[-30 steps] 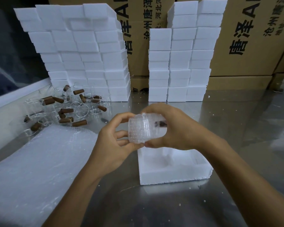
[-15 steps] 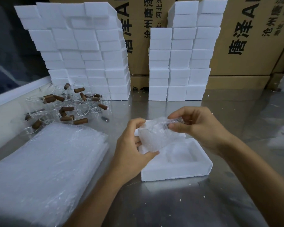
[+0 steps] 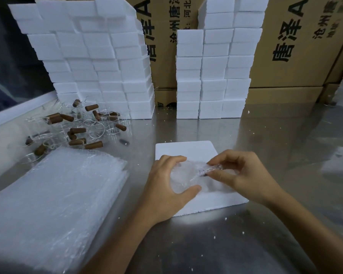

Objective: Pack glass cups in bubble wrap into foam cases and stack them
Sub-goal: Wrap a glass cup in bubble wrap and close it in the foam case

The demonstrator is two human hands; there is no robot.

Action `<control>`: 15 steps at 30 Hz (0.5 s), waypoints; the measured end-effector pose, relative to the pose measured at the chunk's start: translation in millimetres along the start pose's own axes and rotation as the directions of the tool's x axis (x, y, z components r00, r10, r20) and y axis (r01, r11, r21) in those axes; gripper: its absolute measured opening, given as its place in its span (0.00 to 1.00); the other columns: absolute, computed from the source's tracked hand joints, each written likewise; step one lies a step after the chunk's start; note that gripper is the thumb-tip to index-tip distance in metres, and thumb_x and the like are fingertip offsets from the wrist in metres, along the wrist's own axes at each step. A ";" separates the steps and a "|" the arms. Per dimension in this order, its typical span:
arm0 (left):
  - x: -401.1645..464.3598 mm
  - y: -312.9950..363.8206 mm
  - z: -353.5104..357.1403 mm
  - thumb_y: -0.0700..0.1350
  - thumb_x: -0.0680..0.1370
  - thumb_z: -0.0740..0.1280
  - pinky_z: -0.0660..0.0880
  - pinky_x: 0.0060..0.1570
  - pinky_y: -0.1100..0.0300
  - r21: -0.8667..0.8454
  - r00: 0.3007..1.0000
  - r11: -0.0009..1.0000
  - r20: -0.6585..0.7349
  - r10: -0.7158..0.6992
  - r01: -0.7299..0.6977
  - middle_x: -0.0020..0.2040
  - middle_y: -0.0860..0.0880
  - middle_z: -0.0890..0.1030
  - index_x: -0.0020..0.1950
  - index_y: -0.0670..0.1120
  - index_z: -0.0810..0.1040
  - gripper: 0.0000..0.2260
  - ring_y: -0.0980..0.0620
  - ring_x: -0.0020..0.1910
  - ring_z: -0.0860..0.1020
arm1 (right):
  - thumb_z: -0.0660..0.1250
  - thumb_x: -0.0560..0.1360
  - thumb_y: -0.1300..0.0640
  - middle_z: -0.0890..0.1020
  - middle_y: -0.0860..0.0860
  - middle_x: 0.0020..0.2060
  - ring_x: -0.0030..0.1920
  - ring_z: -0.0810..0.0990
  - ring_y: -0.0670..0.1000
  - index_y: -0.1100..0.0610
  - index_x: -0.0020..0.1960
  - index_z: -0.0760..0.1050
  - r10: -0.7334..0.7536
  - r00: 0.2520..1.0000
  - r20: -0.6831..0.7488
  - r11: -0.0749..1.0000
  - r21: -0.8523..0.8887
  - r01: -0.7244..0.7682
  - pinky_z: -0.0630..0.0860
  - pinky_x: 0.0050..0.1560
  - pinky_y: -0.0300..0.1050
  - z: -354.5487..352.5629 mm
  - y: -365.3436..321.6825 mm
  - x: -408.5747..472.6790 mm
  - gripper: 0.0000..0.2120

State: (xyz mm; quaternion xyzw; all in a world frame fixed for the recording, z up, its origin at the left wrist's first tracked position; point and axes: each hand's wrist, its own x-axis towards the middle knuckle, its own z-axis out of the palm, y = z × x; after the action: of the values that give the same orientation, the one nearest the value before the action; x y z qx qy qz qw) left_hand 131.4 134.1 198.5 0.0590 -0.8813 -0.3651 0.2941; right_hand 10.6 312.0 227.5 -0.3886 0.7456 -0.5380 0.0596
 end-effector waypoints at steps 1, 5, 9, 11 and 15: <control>0.0 0.5 0.9 0.60 0.65 0.74 0.67 0.60 0.69 0.006 1.000 1.000 0.001 -0.009 0.009 0.58 0.61 0.74 0.60 0.60 0.72 0.25 0.60 0.59 0.72 | 0.78 0.68 0.56 0.86 0.46 0.41 0.43 0.85 0.45 0.55 0.46 0.84 -0.008 1.000 -0.027 0.994 -0.113 0.005 0.80 0.49 0.40 -1.1 3.1 -0.8 0.08; 2.9 0.3 1.8 0.60 0.67 0.72 0.67 0.66 0.51 0.069 0.998 0.996 -0.037 -0.051 0.054 0.60 0.60 0.75 0.61 0.57 0.75 0.24 0.56 0.62 0.70 | 0.78 0.65 0.51 0.86 0.47 0.40 0.40 0.83 0.44 0.53 0.46 0.84 0.030 0.991 -0.131 0.999 -0.034 -0.034 0.77 0.46 0.35 4.2 13.1 -5.0 0.11; 5.0 -7.3 -7.4 0.53 0.69 0.78 0.68 0.64 0.55 0.070 0.993 0.993 -0.080 -0.088 0.094 0.60 0.59 0.77 0.60 0.52 0.77 0.22 0.54 0.62 0.72 | 0.79 0.68 0.54 0.85 0.46 0.39 0.37 0.81 0.43 0.53 0.47 0.84 0.028 0.978 -0.207 1.000 -0.007 -0.030 0.78 0.40 0.35 21.4 17.2 -3.2 0.09; 5.9 -11.0 -11.1 0.54 0.66 0.80 0.72 0.59 0.58 0.042 0.985 0.990 -0.113 -0.131 0.137 0.57 0.59 0.77 0.60 0.56 0.74 0.27 0.54 0.59 0.74 | 0.78 0.70 0.56 0.85 0.44 0.40 0.37 0.81 0.43 0.52 0.49 0.84 0.036 0.972 -0.232 0.999 -0.018 -0.041 0.77 0.38 0.33 29.4 17.1 -0.8 0.09; 6.7 -13.8 -16.0 0.64 0.59 0.79 0.73 0.52 0.62 -0.027 0.979 0.981 -0.068 -0.195 0.193 0.57 0.61 0.76 0.69 0.63 0.63 0.43 0.61 0.54 0.74 | 0.77 0.71 0.57 0.85 0.43 0.43 0.38 0.82 0.44 0.51 0.49 0.83 0.049 0.966 -0.255 0.997 -0.045 -0.062 0.78 0.40 0.35 33.2 19.0 1.9 0.07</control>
State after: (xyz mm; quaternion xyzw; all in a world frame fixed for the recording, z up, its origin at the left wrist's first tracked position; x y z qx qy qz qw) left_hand 133.4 112.2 201.3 0.1545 -0.8568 -0.3986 0.2885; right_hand 16.3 287.9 198.2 -0.2972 0.7715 -0.5617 -0.0314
